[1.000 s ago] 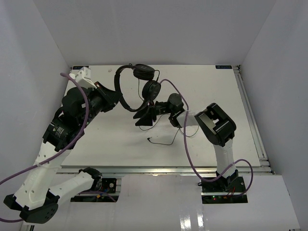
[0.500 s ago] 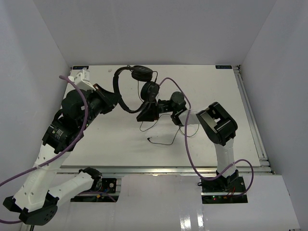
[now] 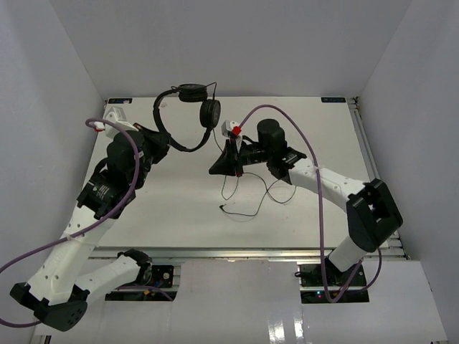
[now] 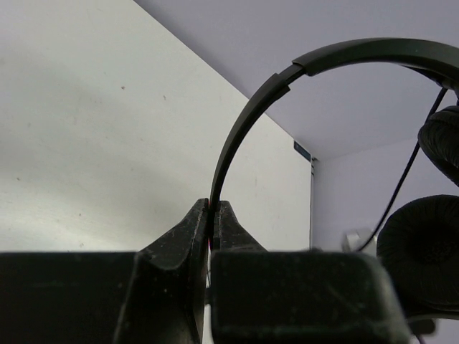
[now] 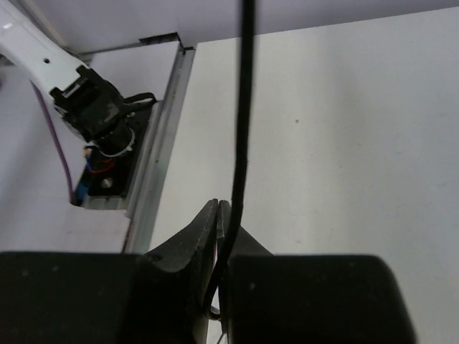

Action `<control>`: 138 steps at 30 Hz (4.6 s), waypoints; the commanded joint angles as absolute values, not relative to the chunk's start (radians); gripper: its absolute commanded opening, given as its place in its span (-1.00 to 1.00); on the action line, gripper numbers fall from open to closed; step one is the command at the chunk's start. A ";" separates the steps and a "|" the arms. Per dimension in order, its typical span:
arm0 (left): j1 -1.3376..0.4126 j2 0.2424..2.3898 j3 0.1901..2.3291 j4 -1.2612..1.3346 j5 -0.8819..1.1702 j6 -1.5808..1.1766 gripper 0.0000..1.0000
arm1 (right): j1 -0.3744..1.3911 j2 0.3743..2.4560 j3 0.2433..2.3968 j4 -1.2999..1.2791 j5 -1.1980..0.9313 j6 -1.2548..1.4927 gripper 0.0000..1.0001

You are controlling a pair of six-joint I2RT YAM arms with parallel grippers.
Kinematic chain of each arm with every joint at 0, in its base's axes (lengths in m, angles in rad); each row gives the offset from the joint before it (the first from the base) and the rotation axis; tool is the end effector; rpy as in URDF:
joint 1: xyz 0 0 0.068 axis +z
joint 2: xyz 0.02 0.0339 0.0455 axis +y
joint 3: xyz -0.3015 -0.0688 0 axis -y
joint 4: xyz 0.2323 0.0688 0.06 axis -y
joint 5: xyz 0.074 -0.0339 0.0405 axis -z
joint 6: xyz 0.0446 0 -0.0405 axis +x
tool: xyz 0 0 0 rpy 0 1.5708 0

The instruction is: Wrap the headphones

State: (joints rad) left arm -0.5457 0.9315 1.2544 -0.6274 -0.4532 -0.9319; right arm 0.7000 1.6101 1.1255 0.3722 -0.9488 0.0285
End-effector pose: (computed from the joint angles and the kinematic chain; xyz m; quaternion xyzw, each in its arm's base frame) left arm 0.1385 -0.0613 0.4519 -0.2812 0.7455 -0.2544 0.5482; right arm 0.2556 0.2627 0.3484 -0.5059 0.5260 0.5294 0.4325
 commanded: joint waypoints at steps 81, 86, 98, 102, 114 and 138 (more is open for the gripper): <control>-0.548 0.873 0.832 -0.382 0.118 -0.359 -1.00 | 0.628 1.562 1.438 -0.419 -0.576 -0.689 -0.75; -0.548 0.868 0.850 -0.384 0.107 -0.369 -1.00 | 0.613 1.564 1.419 -0.413 -0.661 -0.664 -0.73; -0.548 0.887 0.917 -0.421 0.051 -0.373 -1.00 | 0.597 1.545 1.300 -0.322 -0.873 -0.568 -0.74; -0.548 0.897 0.926 -0.442 0.033 -0.352 -1.00 | 0.590 1.530 1.296 -0.293 -0.883 -0.538 -0.77; -0.548 0.900 0.938 -0.452 0.019 -0.391 -1.00 | 0.569 1.554 1.261 -0.173 -0.969 -0.436 -0.75; -0.548 0.986 1.207 -0.572 -0.056 -0.594 -1.00 | 0.574 1.704 1.082 0.598 -1.255 0.086 -0.24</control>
